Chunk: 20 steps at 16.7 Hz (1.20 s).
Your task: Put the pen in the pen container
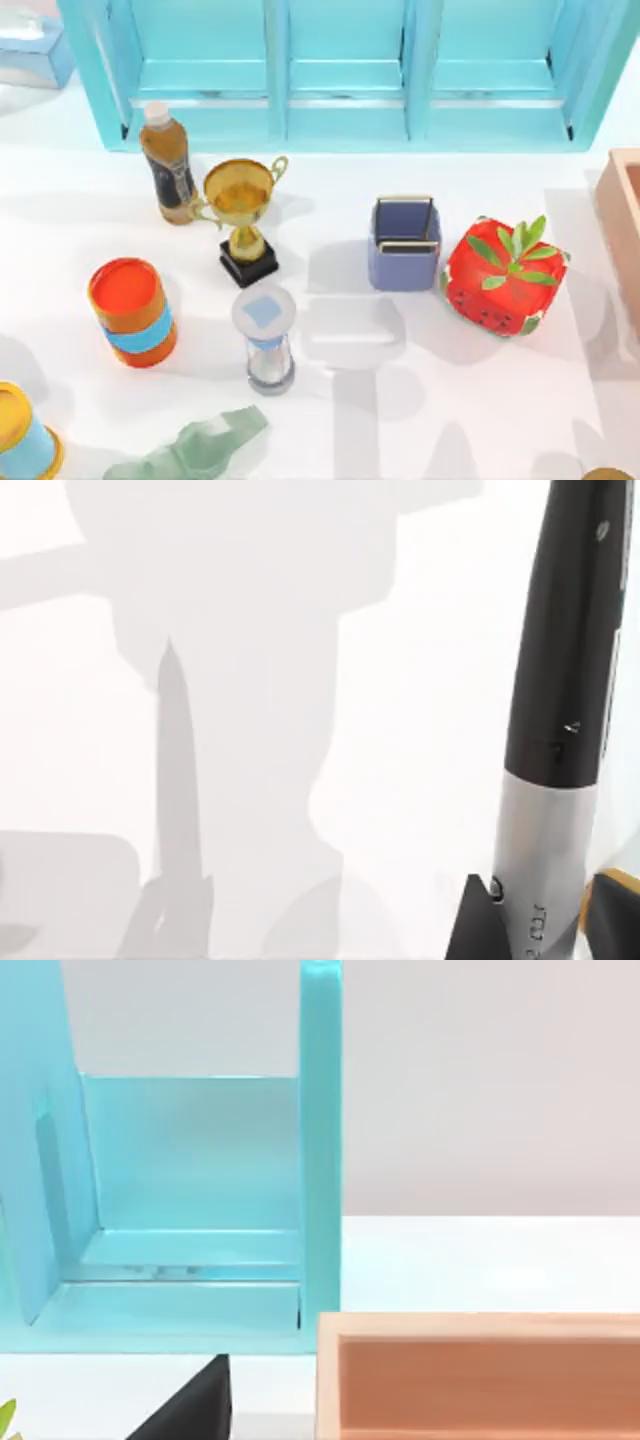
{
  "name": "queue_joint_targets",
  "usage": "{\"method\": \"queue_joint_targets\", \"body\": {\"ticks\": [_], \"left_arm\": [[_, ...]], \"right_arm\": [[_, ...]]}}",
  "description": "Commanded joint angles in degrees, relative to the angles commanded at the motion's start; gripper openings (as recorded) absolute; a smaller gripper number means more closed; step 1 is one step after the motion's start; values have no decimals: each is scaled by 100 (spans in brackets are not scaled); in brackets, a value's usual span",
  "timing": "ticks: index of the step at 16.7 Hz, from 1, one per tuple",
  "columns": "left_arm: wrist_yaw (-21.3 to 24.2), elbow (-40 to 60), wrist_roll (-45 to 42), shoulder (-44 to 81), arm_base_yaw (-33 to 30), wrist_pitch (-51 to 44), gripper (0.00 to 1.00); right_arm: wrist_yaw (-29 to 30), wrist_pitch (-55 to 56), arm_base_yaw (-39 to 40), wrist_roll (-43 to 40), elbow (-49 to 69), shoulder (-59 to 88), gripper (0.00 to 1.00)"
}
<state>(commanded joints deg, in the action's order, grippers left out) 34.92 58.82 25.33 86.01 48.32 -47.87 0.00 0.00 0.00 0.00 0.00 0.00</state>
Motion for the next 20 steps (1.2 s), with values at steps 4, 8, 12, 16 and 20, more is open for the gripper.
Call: {"method": "queue_joint_targets", "body": {"ticks": [4, 8, 12, 16, 20], "left_arm": [[152, -21, -301, -513, 280, -508, 0], [133, -6, -305, -490, 253, -497, 0], [-218, 240, -86, -441, -5, -243, 0], [-1462, 1033, 557, -170, -1080, 430, 0], [-3508, 2012, 1339, 430, -2830, 1045, 0]], "right_arm": [[0, 0, 0, 0, 0, 0, 100], [0, 0, 0, 0, 0, 0, 100], [0, 0, 0, 0, 0, 0, 100], [0, 0, 0, 0, 0, 0, 100], [0, 0, 0, 0, 0, 0, 100]]}}
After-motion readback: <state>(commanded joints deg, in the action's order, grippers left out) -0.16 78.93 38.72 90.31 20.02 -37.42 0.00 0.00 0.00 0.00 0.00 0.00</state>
